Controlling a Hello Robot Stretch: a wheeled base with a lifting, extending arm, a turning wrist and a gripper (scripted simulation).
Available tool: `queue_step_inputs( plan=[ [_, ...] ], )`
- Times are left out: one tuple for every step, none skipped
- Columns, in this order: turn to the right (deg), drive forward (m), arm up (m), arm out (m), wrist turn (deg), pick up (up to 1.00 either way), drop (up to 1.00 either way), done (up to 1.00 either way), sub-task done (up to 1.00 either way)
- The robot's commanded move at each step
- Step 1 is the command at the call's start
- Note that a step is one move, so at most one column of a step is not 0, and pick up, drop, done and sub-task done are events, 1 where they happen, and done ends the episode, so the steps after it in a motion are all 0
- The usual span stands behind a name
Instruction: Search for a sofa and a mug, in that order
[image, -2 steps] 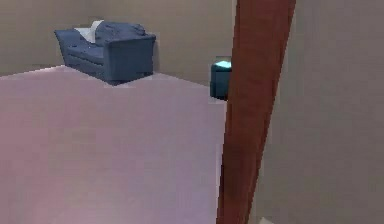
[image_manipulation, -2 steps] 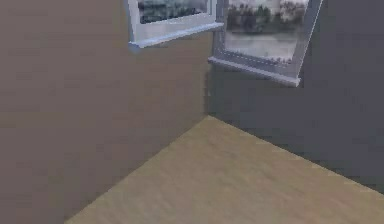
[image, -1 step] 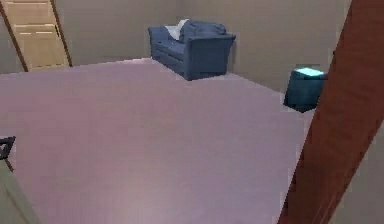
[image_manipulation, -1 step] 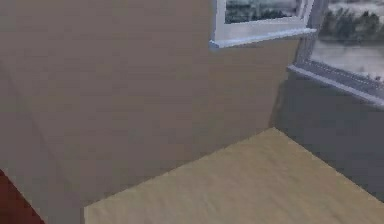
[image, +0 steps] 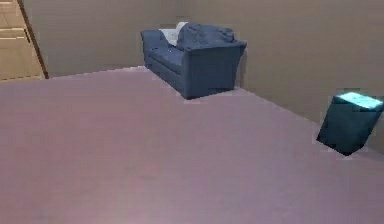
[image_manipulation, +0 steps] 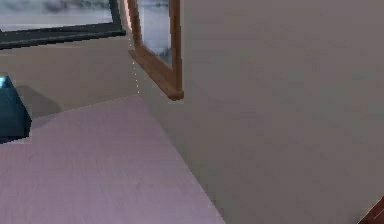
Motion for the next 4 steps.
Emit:
queue_step_inputs(
  plan=[
    [-3.0, 0.0, 0.0, 0.0, 0.0, 0.0, 0.0, 0.0, 0.0],
    [0.0, 1.0, 0.0, 0.0, 0.0, 0.0, 0.0, 0.0, 0.0],
    [0.0, 1.0, 0.0, 0.0, 0.0, 0.0, 0.0, 0.0, 0.0],
    [3.0, 0.0, 0.0, 0.0, 0.0, 0.0, 0.0, 0.0, 0.0]
  ],
)
